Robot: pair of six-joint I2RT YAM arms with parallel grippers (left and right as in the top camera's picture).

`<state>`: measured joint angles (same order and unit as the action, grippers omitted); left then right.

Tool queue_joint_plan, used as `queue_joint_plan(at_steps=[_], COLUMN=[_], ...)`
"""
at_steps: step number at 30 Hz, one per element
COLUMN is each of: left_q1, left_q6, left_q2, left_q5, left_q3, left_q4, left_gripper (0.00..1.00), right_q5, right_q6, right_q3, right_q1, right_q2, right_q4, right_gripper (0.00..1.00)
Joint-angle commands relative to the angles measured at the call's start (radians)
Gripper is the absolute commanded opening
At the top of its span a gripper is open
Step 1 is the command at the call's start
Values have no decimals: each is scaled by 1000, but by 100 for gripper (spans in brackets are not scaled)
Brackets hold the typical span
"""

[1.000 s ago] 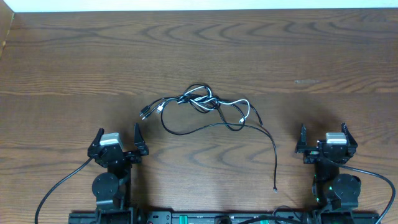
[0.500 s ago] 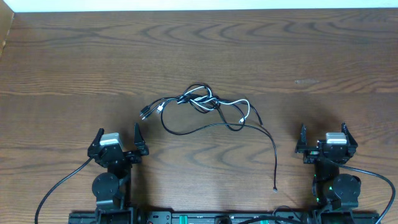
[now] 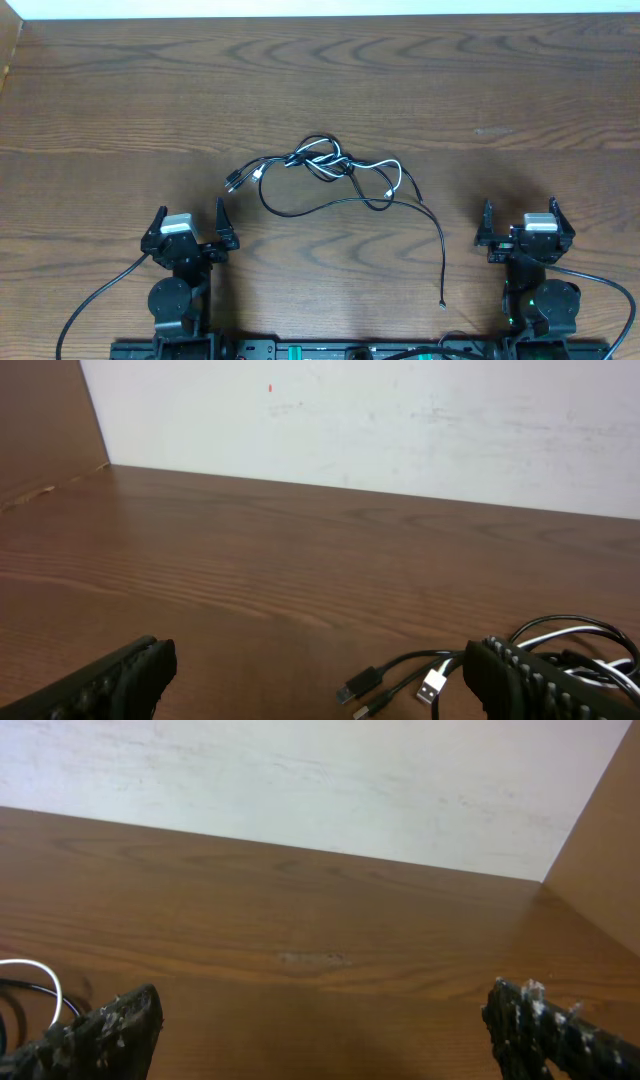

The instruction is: Untangle cables

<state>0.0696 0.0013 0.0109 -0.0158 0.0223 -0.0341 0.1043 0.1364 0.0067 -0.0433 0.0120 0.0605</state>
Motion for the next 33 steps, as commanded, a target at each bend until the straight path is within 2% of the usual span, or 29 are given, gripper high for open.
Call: queue_joint_plan(at_steps=[1,5,14,20,25,28,33], left_q1=[-4,-3,-3,-3,-3,-3,-3], left_q6=[13,62,62,44,-139,-156,-168], left_q2=[-5,-5,-5,-5,-5,-5,-5], left_q5=[27,61,111,18,-6,-71,-165], left_q3=[-18,-18,-18,-18,-17,-8,64], left_q4=[-40,-35,6,195,507,637,624], left_gripper=[98,98,98,98,98,98,98], right_q5=[-6,-6,-6,-6,-6,-6,-6], right_q6=[7,7,7,7,7,7,7], right_q3=[-2,-2,-2,-2,-2,-2,-2], right_q1=[7,7,7,7,7,7,7], right_q2=[-5,-5,-5,-5,-5,-5,-5], right_q4=[4,4,4,4,4,4,4], right_gripper=[99,99,99,99,99,99,99])
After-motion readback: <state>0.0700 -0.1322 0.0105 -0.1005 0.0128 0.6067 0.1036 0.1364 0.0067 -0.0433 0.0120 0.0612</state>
